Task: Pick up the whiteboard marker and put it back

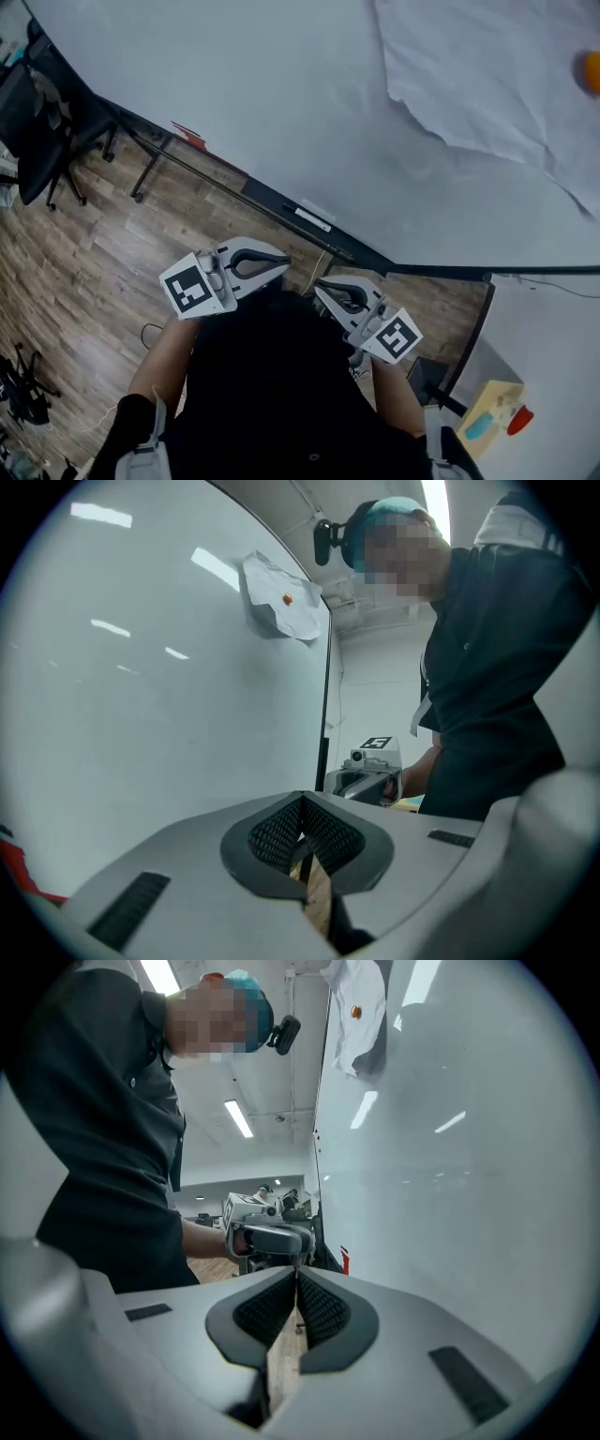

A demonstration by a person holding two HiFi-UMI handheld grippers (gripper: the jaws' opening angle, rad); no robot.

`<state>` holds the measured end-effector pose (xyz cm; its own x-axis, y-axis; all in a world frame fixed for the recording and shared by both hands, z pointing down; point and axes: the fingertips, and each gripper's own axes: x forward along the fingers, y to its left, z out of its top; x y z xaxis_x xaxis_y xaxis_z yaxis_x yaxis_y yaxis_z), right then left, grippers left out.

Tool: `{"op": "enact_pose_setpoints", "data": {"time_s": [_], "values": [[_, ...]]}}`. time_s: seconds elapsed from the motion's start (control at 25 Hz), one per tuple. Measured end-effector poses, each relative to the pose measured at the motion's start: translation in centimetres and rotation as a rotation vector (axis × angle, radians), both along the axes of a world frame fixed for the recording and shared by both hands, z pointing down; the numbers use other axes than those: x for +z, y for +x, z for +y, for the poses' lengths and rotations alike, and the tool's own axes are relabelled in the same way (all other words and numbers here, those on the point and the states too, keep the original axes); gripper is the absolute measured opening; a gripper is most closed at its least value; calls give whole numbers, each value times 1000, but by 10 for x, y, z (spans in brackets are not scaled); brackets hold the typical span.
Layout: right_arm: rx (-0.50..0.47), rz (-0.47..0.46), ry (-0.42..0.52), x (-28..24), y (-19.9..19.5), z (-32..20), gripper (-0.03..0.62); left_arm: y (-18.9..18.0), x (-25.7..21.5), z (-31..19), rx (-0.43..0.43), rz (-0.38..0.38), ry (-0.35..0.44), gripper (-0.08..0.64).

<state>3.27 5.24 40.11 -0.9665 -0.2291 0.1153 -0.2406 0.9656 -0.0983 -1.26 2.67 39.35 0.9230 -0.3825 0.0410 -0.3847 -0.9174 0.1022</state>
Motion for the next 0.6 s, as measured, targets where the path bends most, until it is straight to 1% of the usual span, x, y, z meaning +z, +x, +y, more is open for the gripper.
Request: {"op": "enact_pose_setpoints", "data": {"time_s": [0.08,0.2,0.28,0.32,0.36,0.44,0.48,0.6], "values": [[17,19,32,2,2,-10,20,-5,2,-10,-24,-35,18,12],[66,74,93,4,7,-25,20,-11,8,-22,-46,-43,-4,12],[88,112,114,8,7,-33,20,-13,13,-30,-50,-68,-5,12],[90,147,127,13,8,-36,20,-12,13,-34,-52,-86,12,12],[87,206,145,20,9,-38,20,-12,11,-37,-56,-103,39,12],[84,354,184,37,13,-43,21,-12,6,-43,-61,-122,86,12],[95,403,196,43,13,-47,20,-13,4,-46,-58,-128,98,12],[158,485,190,57,9,-61,20,-22,6,-51,-33,-140,105,12]]}}
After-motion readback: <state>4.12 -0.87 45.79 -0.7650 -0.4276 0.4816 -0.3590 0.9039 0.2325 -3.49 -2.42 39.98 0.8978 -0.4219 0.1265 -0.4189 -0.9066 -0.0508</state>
